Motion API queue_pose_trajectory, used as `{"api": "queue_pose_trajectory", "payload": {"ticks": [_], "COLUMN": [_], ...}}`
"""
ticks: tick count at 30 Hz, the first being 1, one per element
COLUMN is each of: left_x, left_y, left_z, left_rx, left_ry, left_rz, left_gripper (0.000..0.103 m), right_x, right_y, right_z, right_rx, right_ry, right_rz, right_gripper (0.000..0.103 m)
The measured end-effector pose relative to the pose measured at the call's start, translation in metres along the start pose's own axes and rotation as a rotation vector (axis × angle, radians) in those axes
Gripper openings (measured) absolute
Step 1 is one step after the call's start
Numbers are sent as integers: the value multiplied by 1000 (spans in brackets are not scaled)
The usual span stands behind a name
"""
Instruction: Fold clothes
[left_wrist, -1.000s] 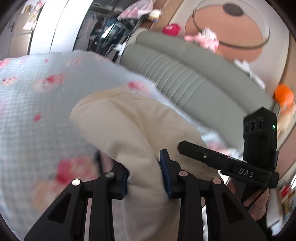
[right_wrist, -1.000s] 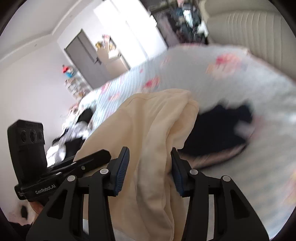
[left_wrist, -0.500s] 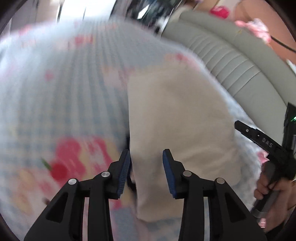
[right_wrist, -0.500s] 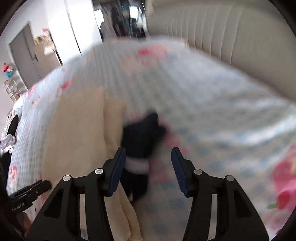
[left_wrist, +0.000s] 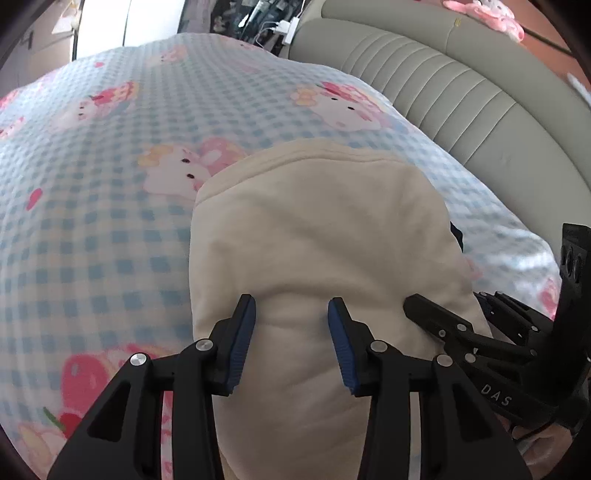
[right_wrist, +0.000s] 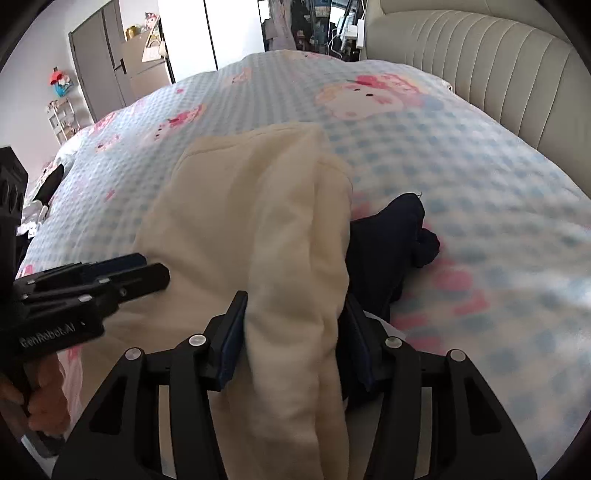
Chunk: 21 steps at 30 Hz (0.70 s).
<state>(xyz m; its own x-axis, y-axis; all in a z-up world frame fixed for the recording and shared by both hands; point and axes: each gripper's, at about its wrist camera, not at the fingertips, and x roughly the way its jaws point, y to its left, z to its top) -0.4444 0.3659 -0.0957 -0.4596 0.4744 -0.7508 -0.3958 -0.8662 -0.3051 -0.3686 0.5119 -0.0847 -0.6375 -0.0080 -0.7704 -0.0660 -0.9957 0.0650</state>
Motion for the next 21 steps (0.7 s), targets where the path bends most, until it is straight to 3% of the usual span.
{"api": "queue_pose_trajectory", "payload": {"ticks": [7,12,15,21], "left_x": [-9,-64,-96,-168], "left_y": [1,23,44,104], "left_z": [-1,7,14,23], "left_rx": [49,-18,-47,-88], "left_ry": [-18,-117,-165,-237], "left_rz": [12,-27,26,230], "left_gripper": [45,49,56,67], "right_x": [2,-37,-62,-86], "right_y": [-9,11,30,91], "right_z": [-2,6,16,38], "right_rx": [28,21,8,-21], "right_ry": [3,-24,-57,-86], "right_rz": [-3,-69,-70,-52], "right_gripper": [55,71,79,94]}}
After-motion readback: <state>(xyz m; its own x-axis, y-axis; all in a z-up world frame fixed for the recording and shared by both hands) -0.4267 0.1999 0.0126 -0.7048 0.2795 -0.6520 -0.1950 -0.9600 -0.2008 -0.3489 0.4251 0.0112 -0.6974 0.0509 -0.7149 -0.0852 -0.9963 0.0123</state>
